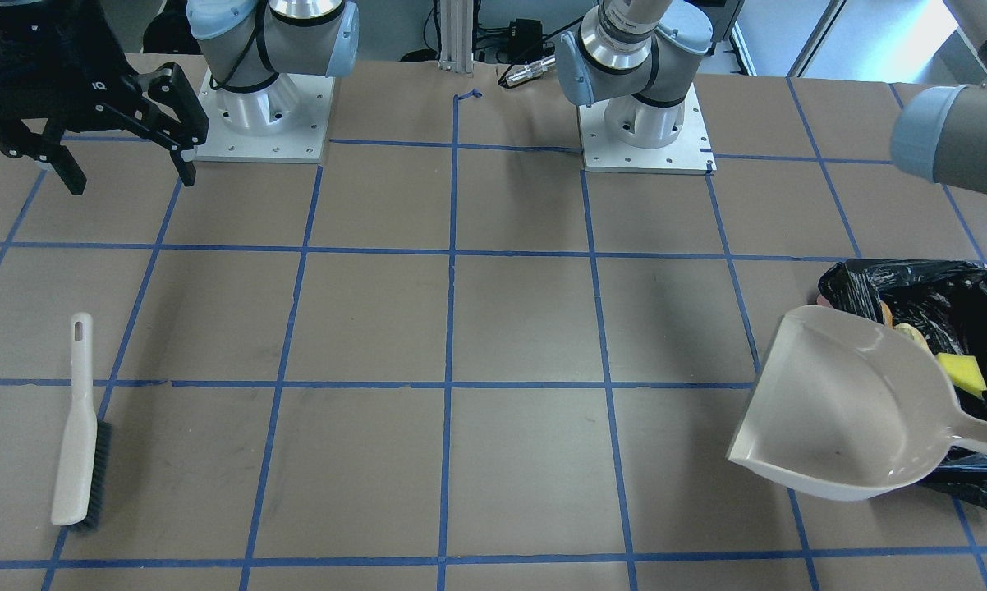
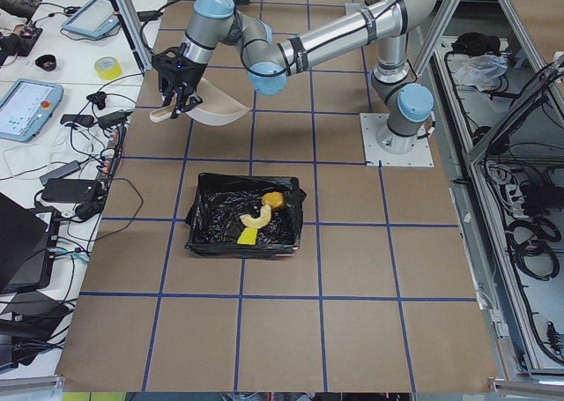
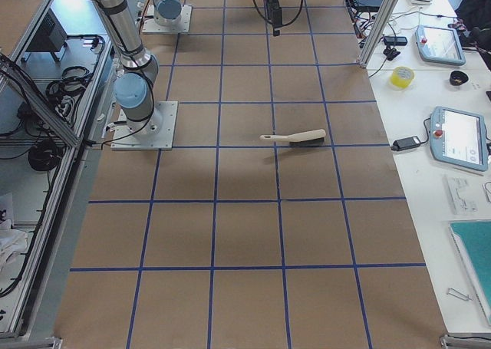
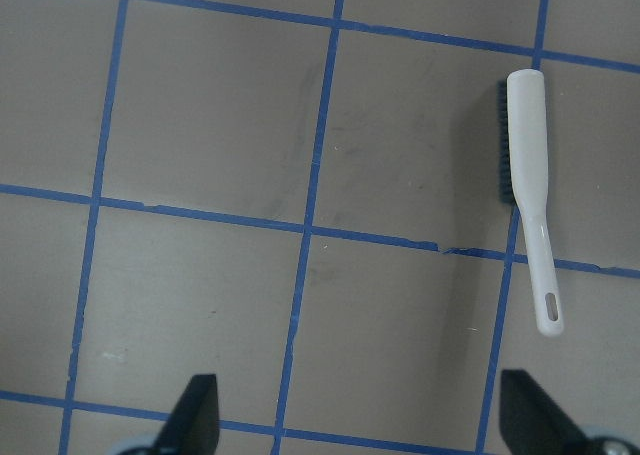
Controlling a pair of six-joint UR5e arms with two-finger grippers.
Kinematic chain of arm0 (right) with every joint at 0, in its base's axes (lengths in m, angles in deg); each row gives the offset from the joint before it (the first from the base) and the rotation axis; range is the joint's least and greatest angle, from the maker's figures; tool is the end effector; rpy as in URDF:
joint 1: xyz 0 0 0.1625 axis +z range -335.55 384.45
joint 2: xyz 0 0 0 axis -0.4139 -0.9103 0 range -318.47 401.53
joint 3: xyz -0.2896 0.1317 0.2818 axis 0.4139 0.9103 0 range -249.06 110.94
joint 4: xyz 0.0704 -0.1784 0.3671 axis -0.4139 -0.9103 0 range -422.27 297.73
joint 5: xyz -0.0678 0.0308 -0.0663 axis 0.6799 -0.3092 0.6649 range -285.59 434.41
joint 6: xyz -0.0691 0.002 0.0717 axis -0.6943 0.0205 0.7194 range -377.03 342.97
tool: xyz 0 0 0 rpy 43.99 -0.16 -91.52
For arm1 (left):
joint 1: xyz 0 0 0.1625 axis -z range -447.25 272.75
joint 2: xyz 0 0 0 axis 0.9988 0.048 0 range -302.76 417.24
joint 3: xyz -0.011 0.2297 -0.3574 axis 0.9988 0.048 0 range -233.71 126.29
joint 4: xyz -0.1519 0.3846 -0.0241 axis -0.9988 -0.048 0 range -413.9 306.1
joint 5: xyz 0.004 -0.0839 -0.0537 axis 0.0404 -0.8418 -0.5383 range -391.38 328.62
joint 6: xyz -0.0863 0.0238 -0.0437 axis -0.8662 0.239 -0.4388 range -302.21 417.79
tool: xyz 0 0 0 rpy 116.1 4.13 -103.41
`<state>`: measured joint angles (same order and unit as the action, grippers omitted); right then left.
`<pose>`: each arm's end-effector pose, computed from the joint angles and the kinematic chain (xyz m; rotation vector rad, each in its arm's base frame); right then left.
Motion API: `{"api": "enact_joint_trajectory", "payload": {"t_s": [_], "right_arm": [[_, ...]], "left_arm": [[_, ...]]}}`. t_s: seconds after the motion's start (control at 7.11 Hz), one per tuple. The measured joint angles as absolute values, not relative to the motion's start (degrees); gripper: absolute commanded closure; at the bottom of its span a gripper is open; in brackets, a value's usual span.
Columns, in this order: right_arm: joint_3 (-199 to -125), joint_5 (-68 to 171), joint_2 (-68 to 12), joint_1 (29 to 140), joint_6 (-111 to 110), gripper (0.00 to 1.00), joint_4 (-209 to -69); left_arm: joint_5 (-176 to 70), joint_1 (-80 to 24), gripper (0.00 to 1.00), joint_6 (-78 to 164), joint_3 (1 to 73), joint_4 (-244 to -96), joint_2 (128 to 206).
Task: Sweep and dump trash into bin
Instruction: 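Lower the emptied dustpan back onto the table with the left gripper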
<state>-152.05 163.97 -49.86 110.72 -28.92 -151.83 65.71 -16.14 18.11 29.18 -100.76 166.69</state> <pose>0.1018 -0.4978 0.5598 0.2228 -3.1148 0.2170 0.0995 -0.6645 0.4455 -1.5133 2.5935 -0.8470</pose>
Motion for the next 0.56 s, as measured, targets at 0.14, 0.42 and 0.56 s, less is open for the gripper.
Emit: {"api": "enact_joint_trajectory", "payload": {"t_s": [0.14, 0.42, 0.56], "right_arm": [[-152.22, 163.84, -49.95, 110.71, -28.54, 0.01, -151.81], [-152.46, 162.84, -50.12, 110.74, -25.59, 0.0, -151.46], [-152.5, 162.6, -50.17, 110.76, -23.73, 0.0, -151.31]], "left_arm": [[66.42, -14.61, 1.0, 10.64, 29.61, -103.91, 167.95], [66.91, -11.81, 1.0, 0.1, 30.75, -106.58, 171.6], [67.13, -10.95, 1.0, -1.98, 31.03, -106.83, 174.28]]}}
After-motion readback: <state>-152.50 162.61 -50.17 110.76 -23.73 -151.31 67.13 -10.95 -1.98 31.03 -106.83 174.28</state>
